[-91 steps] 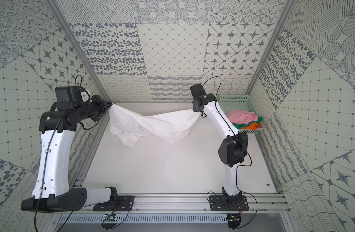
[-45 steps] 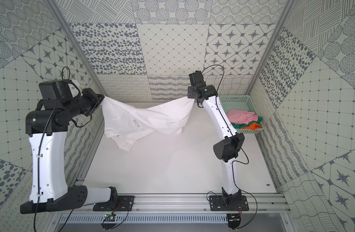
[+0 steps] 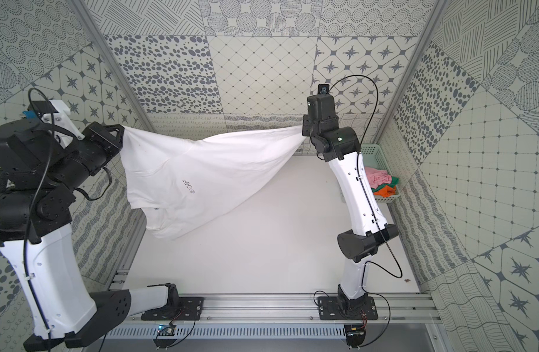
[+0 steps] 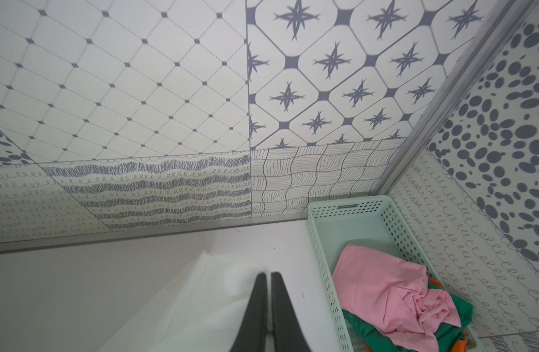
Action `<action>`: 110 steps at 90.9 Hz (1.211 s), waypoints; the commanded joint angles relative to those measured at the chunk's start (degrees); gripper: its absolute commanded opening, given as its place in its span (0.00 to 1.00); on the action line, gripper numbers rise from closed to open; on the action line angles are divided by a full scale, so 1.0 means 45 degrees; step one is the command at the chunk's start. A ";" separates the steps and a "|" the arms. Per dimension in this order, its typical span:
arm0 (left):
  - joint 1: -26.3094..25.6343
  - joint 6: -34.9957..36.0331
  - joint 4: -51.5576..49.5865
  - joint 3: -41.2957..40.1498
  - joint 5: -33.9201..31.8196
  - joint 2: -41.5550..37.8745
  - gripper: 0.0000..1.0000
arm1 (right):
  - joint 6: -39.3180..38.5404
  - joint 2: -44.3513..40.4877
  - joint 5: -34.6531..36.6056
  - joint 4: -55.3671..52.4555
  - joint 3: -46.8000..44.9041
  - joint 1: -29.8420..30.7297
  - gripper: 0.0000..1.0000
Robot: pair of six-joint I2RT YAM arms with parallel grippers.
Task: Fold and stack t-shirts
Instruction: Flatten out the T-shirt at the center of the board.
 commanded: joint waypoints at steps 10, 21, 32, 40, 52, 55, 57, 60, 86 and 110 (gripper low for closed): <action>0.0058 0.1012 0.1989 -0.0653 -0.0375 -0.1334 0.00 | -0.1552 -0.1685 0.1069 0.1641 -0.0734 0.0494 0.00; 0.0059 0.1258 0.1936 -0.1498 -0.0735 -0.2216 0.00 | -0.2212 -0.2836 0.2019 0.1866 -0.2273 0.0848 0.00; 0.0070 0.1672 0.1598 -0.1827 -0.1056 -0.2769 0.00 | -0.2928 -0.3929 0.3479 0.1883 -0.3461 0.1399 0.00; 0.0058 0.1953 0.1557 -0.1708 -0.1229 -0.2961 0.00 | -0.3502 -0.4523 0.4488 0.1877 -0.3864 0.1887 0.00; 0.0062 0.2127 0.1936 -0.0933 -0.1101 -0.2777 0.00 | -0.4208 -0.4979 0.5668 0.1983 -0.3810 0.2321 0.00; 0.0063 0.2107 0.2160 -0.0697 -0.0983 -0.2682 0.00 | -0.4234 -0.5044 0.5820 0.2025 -0.3711 0.2346 0.00; 0.0063 0.2082 0.2356 -0.0600 -0.0888 -0.2633 0.00 | -0.4235 -0.5084 0.5911 0.2083 -0.3645 0.2368 0.00; 0.0063 0.2023 0.2674 -0.0465 -0.0737 -0.2578 0.00 | -0.4223 -0.5116 0.6004 0.2162 -0.3500 0.2383 0.00; 0.0060 0.1839 0.3759 0.1533 -0.0431 -0.2074 0.00 | -0.4670 -0.5618 0.6543 0.3041 -0.2923 0.2723 0.00; 0.0026 0.1595 0.3549 0.2779 -0.0232 -0.2233 0.00 | -0.6372 -0.6918 0.7269 0.5323 -0.3937 0.3272 0.00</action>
